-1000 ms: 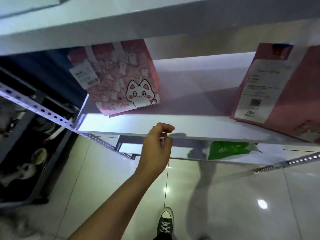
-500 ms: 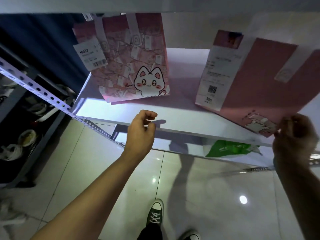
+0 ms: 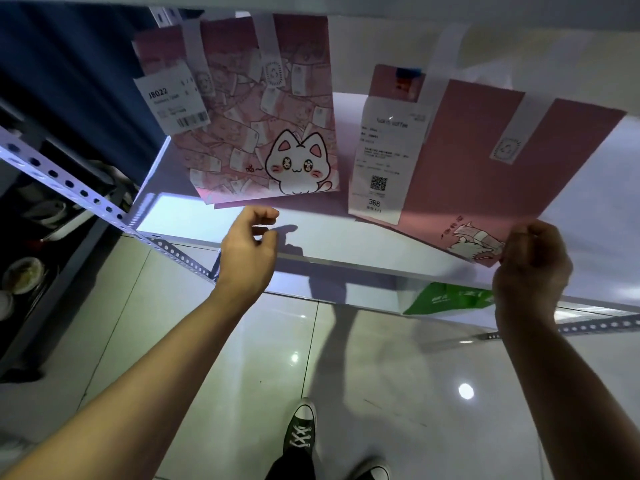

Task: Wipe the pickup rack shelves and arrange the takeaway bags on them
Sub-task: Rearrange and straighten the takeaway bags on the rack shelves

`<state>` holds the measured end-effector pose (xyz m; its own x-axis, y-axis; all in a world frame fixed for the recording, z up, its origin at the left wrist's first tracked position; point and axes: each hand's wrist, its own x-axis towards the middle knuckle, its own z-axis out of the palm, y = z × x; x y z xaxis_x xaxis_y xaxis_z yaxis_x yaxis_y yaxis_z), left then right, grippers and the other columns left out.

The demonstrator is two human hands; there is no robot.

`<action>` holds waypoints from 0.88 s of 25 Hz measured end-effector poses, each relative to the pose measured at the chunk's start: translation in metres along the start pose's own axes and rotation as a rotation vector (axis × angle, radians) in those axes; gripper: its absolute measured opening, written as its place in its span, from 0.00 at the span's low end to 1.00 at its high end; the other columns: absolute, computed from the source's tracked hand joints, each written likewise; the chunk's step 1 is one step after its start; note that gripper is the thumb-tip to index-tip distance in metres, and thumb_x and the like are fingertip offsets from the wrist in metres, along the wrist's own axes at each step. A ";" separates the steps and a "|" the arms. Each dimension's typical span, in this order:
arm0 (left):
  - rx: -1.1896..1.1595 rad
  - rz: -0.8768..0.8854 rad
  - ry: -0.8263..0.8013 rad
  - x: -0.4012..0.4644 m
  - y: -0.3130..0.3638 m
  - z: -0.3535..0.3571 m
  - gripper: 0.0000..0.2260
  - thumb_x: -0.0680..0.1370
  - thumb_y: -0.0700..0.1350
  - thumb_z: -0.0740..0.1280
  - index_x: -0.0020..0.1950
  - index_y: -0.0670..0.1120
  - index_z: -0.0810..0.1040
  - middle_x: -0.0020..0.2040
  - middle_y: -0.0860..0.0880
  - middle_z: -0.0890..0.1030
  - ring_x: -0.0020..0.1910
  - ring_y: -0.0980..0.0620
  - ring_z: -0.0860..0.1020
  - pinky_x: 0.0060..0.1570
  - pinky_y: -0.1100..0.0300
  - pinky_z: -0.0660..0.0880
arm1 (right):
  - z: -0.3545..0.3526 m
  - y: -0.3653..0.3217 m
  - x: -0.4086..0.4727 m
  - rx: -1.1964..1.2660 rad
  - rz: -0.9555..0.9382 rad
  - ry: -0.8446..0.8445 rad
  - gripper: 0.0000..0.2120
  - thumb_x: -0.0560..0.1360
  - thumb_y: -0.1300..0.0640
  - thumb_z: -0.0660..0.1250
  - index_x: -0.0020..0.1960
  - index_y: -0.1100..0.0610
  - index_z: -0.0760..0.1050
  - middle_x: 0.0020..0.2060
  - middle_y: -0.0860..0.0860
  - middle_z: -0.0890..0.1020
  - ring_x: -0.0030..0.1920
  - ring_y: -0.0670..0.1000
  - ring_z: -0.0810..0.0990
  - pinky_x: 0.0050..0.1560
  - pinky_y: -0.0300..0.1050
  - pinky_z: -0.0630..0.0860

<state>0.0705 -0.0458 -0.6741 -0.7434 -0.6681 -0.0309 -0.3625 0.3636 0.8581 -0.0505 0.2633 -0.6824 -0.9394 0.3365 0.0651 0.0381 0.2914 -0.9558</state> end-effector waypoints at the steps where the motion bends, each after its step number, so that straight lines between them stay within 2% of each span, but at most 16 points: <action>1: -0.003 0.003 0.038 0.007 -0.002 -0.005 0.12 0.78 0.36 0.61 0.57 0.48 0.76 0.55 0.53 0.80 0.53 0.56 0.78 0.44 0.75 0.71 | 0.000 0.000 -0.001 -0.004 0.006 0.011 0.09 0.80 0.57 0.59 0.53 0.54 0.78 0.44 0.51 0.81 0.37 0.32 0.78 0.37 0.30 0.76; 5: 0.020 -0.081 0.299 0.053 -0.010 -0.027 0.14 0.78 0.40 0.63 0.63 0.45 0.71 0.60 0.47 0.76 0.58 0.47 0.76 0.58 0.56 0.74 | 0.006 -0.002 -0.011 -0.016 -0.003 0.040 0.11 0.81 0.55 0.59 0.46 0.43 0.75 0.44 0.49 0.80 0.40 0.37 0.80 0.41 0.38 0.79; 7: 0.079 -0.119 0.398 0.076 -0.014 -0.037 0.15 0.77 0.41 0.64 0.62 0.39 0.68 0.61 0.41 0.72 0.59 0.42 0.73 0.62 0.50 0.70 | 0.014 -0.004 -0.015 -0.033 0.001 0.052 0.12 0.82 0.56 0.59 0.45 0.42 0.74 0.45 0.48 0.80 0.41 0.35 0.79 0.42 0.38 0.78; 8: 0.103 -0.136 0.429 0.086 -0.017 -0.041 0.14 0.76 0.41 0.63 0.60 0.38 0.68 0.60 0.39 0.71 0.58 0.40 0.72 0.62 0.49 0.69 | 0.017 -0.004 -0.016 -0.034 0.003 0.060 0.11 0.82 0.57 0.59 0.46 0.43 0.75 0.46 0.48 0.80 0.41 0.33 0.78 0.43 0.38 0.78; 10: 0.096 -0.152 0.414 0.102 -0.022 -0.048 0.10 0.76 0.41 0.62 0.54 0.38 0.68 0.56 0.40 0.69 0.54 0.42 0.71 0.59 0.52 0.68 | 0.021 -0.004 -0.015 -0.023 0.010 0.071 0.08 0.82 0.57 0.59 0.52 0.50 0.76 0.47 0.49 0.81 0.41 0.33 0.78 0.44 0.38 0.77; 13: -0.046 -0.119 0.299 0.111 -0.027 -0.048 0.14 0.76 0.38 0.60 0.61 0.40 0.73 0.56 0.44 0.77 0.53 0.46 0.75 0.56 0.60 0.70 | 0.022 -0.003 -0.014 -0.027 -0.007 0.066 0.08 0.82 0.59 0.59 0.54 0.55 0.76 0.47 0.50 0.80 0.40 0.38 0.77 0.43 0.35 0.76; 15: -0.082 -0.090 0.293 0.111 -0.026 -0.042 0.14 0.77 0.36 0.59 0.62 0.41 0.74 0.54 0.46 0.78 0.51 0.49 0.74 0.53 0.64 0.69 | 0.019 -0.004 -0.013 -0.035 -0.005 0.067 0.08 0.83 0.59 0.58 0.55 0.54 0.76 0.48 0.49 0.80 0.42 0.38 0.77 0.44 0.34 0.75; 18: -0.105 -0.014 0.282 0.112 -0.017 -0.028 0.10 0.78 0.34 0.60 0.57 0.41 0.76 0.50 0.45 0.78 0.48 0.50 0.75 0.47 0.68 0.70 | 0.005 -0.002 -0.008 -0.051 0.019 0.101 0.10 0.82 0.59 0.57 0.55 0.51 0.76 0.48 0.48 0.80 0.42 0.37 0.77 0.43 0.30 0.74; 22: -0.113 0.032 0.266 0.120 -0.002 -0.004 0.09 0.78 0.33 0.65 0.57 0.34 0.78 0.48 0.44 0.80 0.47 0.50 0.77 0.41 0.75 0.70 | -0.027 0.004 0.000 -0.107 0.024 0.139 0.10 0.80 0.57 0.56 0.54 0.50 0.76 0.47 0.51 0.80 0.46 0.46 0.77 0.49 0.43 0.75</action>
<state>-0.0156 -0.1291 -0.6776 -0.5748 -0.8095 0.1197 -0.2648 0.3224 0.9088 -0.0415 0.2890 -0.6781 -0.8822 0.4625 0.0887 0.1029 0.3731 -0.9221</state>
